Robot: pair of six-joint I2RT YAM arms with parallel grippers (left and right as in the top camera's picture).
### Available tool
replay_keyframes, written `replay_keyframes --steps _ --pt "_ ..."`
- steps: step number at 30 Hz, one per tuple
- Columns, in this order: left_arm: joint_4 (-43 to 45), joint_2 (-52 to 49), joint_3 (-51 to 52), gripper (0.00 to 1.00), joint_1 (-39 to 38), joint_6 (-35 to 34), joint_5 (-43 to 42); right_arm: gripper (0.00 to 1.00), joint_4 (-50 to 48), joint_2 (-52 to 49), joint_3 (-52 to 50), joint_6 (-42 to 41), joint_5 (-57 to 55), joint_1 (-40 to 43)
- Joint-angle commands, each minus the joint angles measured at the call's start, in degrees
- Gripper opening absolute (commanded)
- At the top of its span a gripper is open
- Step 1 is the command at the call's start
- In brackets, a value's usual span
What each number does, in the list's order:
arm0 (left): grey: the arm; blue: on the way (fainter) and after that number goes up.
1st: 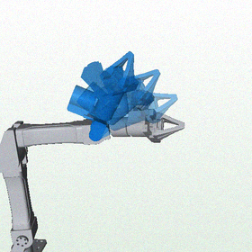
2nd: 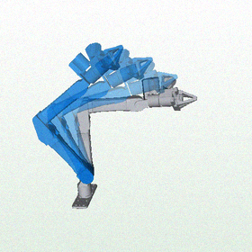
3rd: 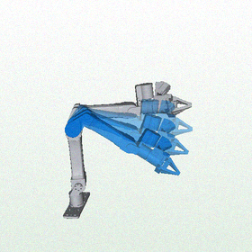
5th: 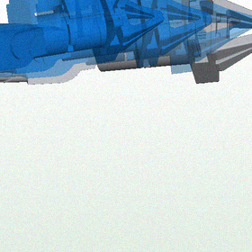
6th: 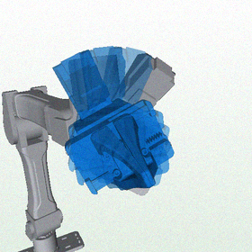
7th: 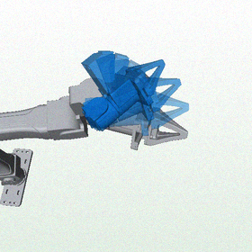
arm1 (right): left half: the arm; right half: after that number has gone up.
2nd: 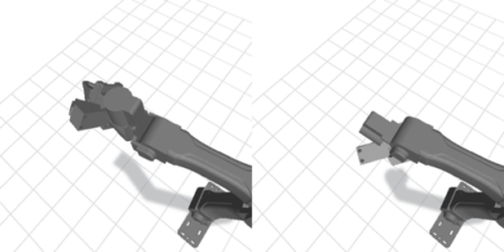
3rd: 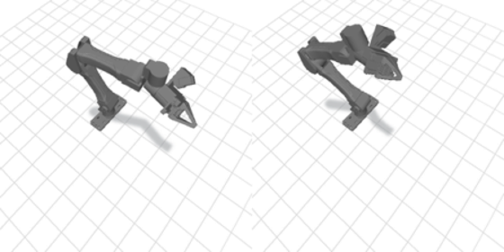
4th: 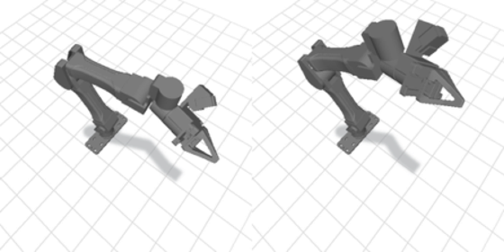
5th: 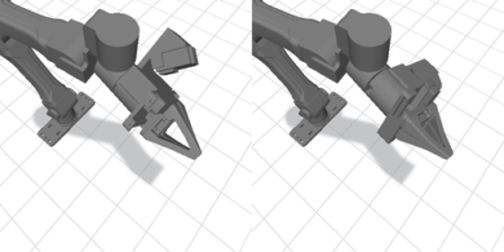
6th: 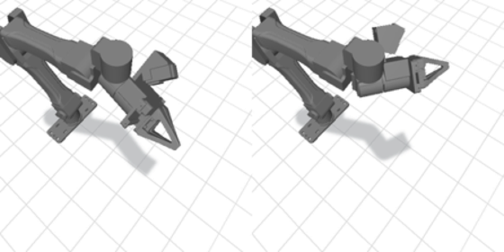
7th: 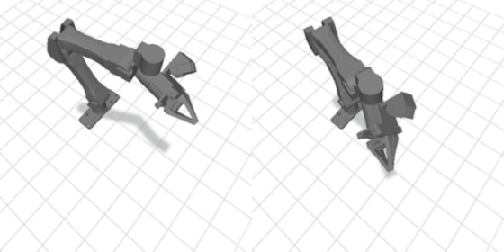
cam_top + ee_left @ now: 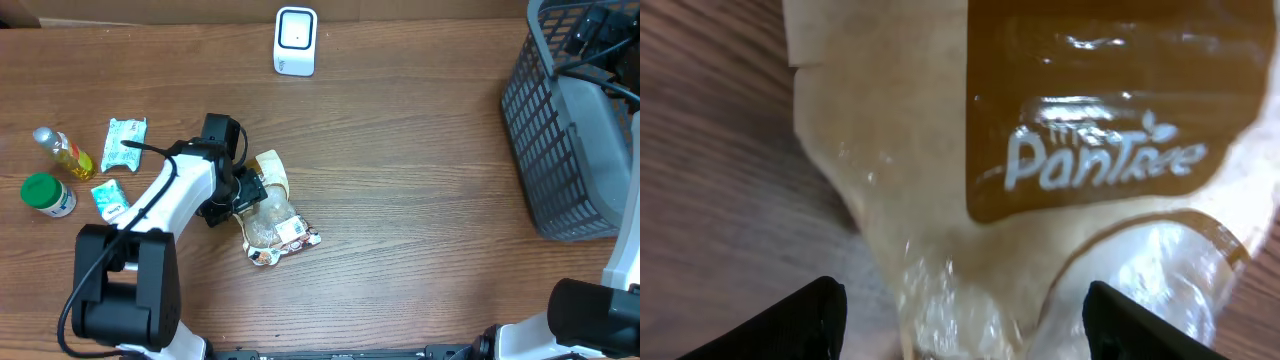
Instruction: Scan the item barcode
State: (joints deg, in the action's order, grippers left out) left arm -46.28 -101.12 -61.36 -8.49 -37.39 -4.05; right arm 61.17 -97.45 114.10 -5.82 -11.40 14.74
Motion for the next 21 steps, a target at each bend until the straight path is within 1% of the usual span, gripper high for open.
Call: replay_keyframes --steps 1,6,9,12,14,17,19,21 --pt "0.8 -3.8 0.6 0.79 0.1 -0.8 -0.1 1.0 -0.2 0.5 1.0 -0.2 -0.5 0.0" --pt "0.0 -9.0 0.5 0.77 0.0 -0.7 -0.5 1.0 -0.2 0.5 1.0 -0.2 -0.5 0.0" --pt "-0.2 -9.0 0.4 0.67 0.2 -0.7 -0.5 1.0 -0.2 0.5 1.0 -0.2 -0.6 0.0" --pt "-1.8 -8.9 -1.1 0.63 0.2 -0.7 -0.5 1.0 -0.2 0.5 1.0 -0.2 -0.6 0.0" --pt "-3.2 -8.9 -2.3 0.58 0.2 -0.4 -0.4 1.0 -0.2 0.5 1.0 -0.2 -0.6 0.0" --pt "-4.5 -8.8 -4.4 0.3 0.2 1.2 -0.5 1.0 -0.2 0.5 1.0 -0.2 -0.6 0.0" --pt "-5.5 -8.8 -6.4 0.17 0.2 2.7 -0.5 1.0 -0.2 0.5 1.0 -0.2 -0.6 0.0" --pt "-7.4 -8.8 -9.1 0.17 0.2 3.9 -0.5 1.0 -0.2 0.5 1.0 -0.2 -0.5 0.0"
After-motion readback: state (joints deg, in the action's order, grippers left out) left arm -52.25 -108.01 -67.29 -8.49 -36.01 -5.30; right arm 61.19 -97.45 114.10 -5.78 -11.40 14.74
